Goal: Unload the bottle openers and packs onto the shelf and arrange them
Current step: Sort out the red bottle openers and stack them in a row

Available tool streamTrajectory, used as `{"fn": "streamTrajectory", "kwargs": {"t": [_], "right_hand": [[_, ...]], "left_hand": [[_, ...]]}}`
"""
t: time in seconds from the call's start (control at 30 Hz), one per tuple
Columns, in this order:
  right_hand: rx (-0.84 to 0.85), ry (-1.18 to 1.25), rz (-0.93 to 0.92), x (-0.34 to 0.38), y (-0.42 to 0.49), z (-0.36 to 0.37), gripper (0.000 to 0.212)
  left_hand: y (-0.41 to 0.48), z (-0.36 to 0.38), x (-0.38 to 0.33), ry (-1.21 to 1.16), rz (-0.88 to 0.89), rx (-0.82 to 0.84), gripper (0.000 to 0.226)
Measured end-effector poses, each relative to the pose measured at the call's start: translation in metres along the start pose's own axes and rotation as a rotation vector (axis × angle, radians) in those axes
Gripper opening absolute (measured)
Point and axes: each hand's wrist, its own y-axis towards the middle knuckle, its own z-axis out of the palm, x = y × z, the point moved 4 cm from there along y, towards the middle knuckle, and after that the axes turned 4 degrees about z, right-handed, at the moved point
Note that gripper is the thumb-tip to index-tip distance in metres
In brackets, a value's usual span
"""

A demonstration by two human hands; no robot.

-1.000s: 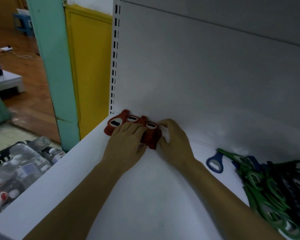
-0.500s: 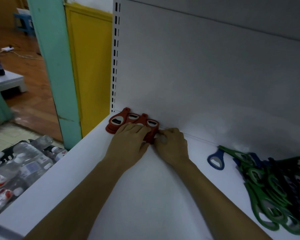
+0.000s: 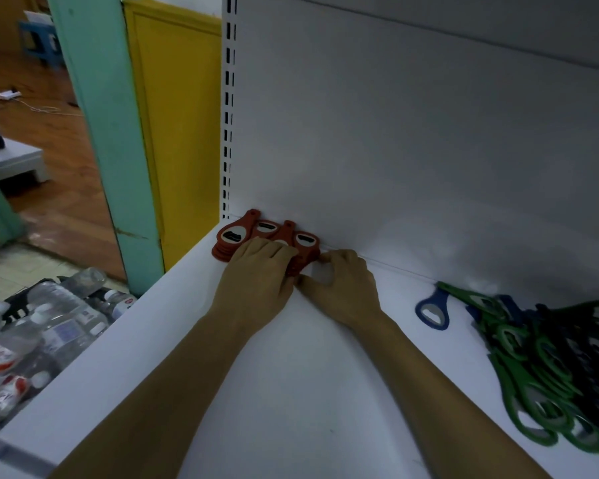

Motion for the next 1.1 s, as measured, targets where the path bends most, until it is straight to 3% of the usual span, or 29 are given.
{"fn": "streamTrajectory", "kwargs": {"t": [0.27,0.4,0.6,0.73,0.87,0.97,1.1], "right_hand": [[0.065,-0.031,0.004,0.006,-0.002,-0.006,0.073],[0.255,0.244,0.070,0.006,-0.017,-0.031,0.074],[0.013,0.257,-0.001,-0.032,-0.082,-0.094,0.058],[-0.255,0.256,0.058,-0.096,-0.141,-0.151,0.039],[-0.485,0.118,0.258,-0.175,-0.206,-0.205,0.034],[-0.541,-0.013,0.476,-0.228,-0.246,-0.232,0.034],[-0.544,-0.206,0.705,-0.270,-0.281,-0.243,0.052]], "left_hand": [[0.000,-0.003,-0.002,-0.021,0.018,-0.020,0.034],[-0.002,-0.017,-0.019,0.017,0.096,0.003,0.043],[-0.003,-0.011,-0.097,0.004,0.353,0.064,0.051],[0.001,0.014,-0.192,-0.207,0.479,0.079,0.057],[0.004,0.041,-0.296,-0.540,0.517,0.124,0.054],[0.003,0.059,-0.367,-0.849,0.415,0.233,0.053],[-0.001,0.088,-0.425,-1.249,0.129,0.465,0.039]]}}
